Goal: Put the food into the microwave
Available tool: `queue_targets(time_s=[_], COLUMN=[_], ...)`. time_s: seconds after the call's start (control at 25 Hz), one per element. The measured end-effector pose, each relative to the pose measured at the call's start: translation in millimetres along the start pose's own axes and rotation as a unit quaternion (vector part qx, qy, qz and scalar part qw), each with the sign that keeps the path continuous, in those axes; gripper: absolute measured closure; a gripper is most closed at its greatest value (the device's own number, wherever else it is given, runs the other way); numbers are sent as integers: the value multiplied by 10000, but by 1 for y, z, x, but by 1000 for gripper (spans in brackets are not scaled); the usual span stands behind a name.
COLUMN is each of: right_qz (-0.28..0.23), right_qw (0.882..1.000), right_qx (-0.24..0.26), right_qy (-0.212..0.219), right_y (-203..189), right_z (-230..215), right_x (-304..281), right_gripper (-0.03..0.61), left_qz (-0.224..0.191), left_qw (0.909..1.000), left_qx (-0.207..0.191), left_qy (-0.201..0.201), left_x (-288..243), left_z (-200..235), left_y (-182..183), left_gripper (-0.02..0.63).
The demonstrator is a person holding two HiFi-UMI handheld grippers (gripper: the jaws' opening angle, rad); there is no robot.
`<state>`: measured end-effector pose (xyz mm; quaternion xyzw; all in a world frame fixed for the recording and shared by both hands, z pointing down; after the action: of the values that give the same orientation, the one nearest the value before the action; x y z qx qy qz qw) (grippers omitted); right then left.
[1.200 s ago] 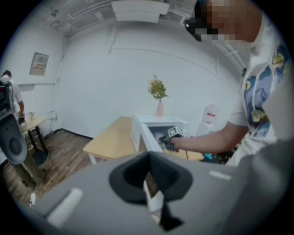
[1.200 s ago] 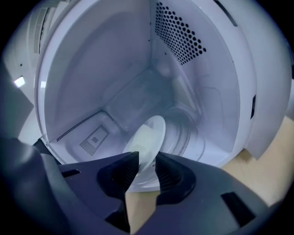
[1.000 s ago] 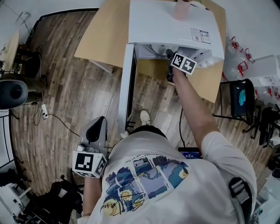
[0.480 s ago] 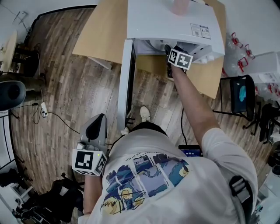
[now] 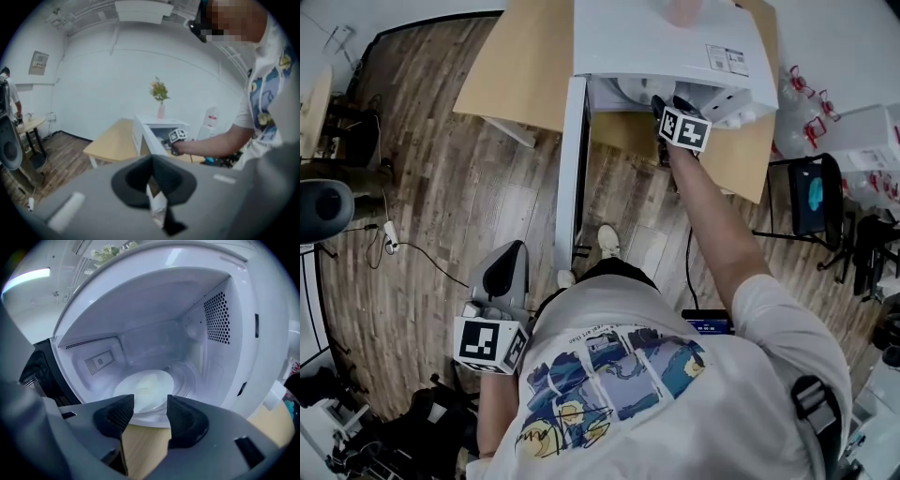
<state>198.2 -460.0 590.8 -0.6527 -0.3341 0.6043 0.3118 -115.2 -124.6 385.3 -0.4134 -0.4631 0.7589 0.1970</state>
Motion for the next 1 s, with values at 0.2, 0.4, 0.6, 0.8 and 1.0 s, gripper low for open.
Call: queue_targets(time_s=[0.2, 0.4, 0.6, 0.8, 1.0], right_qz=[-91, -153, -218, -278, -291], right_qw=[10000, 9998, 9994, 9988, 9984], right_qx=[-12, 44, 140, 265, 279], right_qy=[8, 106, 233, 311, 397], right_y=[-2, -11, -24, -40, -54], right_z=[4, 14, 27, 43, 62], right_x=[24, 60, 103, 145, 189], right_gripper=[370, 438, 512, 558, 569], left_qz=[-74, -123, -240, -278, -316], left_qw=[9998, 9989, 9970, 9952, 9932], left_qx=[-75, -168, -290, -369, -420], left_qy=[-184, -425, -669, -863, -1035], left_x=[12, 26, 40, 58, 77], left_z=[2, 4, 5, 8, 12], left_y=[-3, -9, -13, -22, -31], left_gripper=[604, 604, 606, 605, 604])
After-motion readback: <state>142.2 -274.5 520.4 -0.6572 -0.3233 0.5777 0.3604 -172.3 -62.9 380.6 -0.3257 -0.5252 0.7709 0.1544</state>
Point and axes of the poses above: the fingertips, and each gripper's own axes: x backward along the fingers, z to its left, y out of its top, the point moved 4 cm from there along x, backward along the fingers, and after that the axes turned 13 degrees about -y, right-handed, at the moved point
